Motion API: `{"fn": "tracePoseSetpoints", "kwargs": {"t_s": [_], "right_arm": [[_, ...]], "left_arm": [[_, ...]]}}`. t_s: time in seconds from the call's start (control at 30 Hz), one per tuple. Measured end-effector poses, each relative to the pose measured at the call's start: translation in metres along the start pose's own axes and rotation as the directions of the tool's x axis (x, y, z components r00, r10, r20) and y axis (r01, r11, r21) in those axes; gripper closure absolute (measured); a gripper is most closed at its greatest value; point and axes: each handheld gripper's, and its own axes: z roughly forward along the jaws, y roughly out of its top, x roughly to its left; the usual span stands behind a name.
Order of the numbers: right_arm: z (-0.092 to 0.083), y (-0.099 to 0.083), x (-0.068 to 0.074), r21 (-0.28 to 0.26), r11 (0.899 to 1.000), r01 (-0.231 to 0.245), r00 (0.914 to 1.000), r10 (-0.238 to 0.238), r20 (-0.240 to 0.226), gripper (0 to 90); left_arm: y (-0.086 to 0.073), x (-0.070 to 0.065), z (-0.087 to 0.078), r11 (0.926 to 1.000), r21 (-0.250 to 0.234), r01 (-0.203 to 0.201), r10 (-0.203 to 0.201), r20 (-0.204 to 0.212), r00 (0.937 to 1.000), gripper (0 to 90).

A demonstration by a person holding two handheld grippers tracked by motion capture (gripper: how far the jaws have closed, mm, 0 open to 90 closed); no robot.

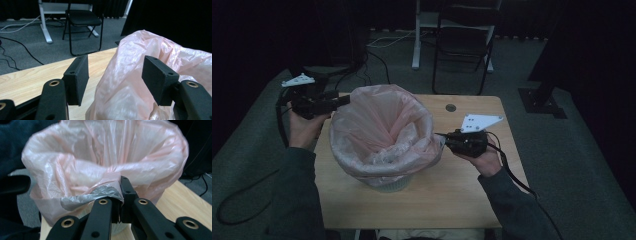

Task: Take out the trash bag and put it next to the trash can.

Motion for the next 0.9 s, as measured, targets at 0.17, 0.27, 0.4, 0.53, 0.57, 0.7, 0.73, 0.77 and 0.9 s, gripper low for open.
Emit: {"fn": "tracePoseSetpoints", "kwargs": {"t_s": [0.17,0.27,0.4,0.53,0.57,0.7,0.73,0.77,0.9], "right_arm": [[-0.001,0.016,-0.002,-0.012,1.000,0.006,1.0000,-0.006,-0.003,88.7],[-0.002,0.024,-0.002,-0.024,1.000,0.011,0.9999,-0.011,0.001,88.7],[-0.004,0.037,-0.004,-0.054,0.998,0.012,0.9999,-0.011,0.011,88.6],[-0.004,0.040,-0.005,-0.047,0.999,0.011,0.9995,-0.009,0.030,85.3],[-0.004,0.040,-0.006,-0.051,0.999,0.002,0.9992,0.000,0.040,79.6],[0.002,0.033,-0.007,0.000,1.000,-0.005,0.9994,0.005,0.034,59.6],[0.004,0.030,-0.007,0.019,1.000,0.000,0.9997,0.000,0.025,56.4],[0.005,0.027,-0.006,0.036,0.999,0.007,0.9998,-0.008,0.020,53.5],[0.006,0.019,0.000,0.089,0.994,0.061,0.9981,-0.061,0.003,42.4]], "left_arm": [[0.003,-0.002,0.010,0.9996,0.029,0.003,-0.003,0.017,0.9998,39.8],[0.003,-0.002,0.012,0.9992,0.040,0.004,-0.005,0.021,0.9998,40.3],[0.002,-0.001,0.015,0.9985,0.053,0.018,-0.020,0.037,0.9991,42.6],[0.001,-0.002,0.015,0.9979,0.063,0.015,-0.018,0.041,0.9990,44.2],[0.001,-0.002,0.015,0.9979,0.063,0.016,-0.018,0.039,0.9991,44.7],[0.001,-0.003,0.016,0.9976,0.069,0.008,-0.011,0.040,0.9992,44.9],[0.001,-0.004,0.016,0.9973,0.074,0.003,-0.006,0.039,0.9992,44.9],[0.001,-0.004,0.017,0.9970,0.077,-0.001,-0.002,0.038,0.9993,45.0],[0.002,-0.004,0.019,0.9961,0.087,-0.011,0.008,0.033,0.9994,46.7]]}}
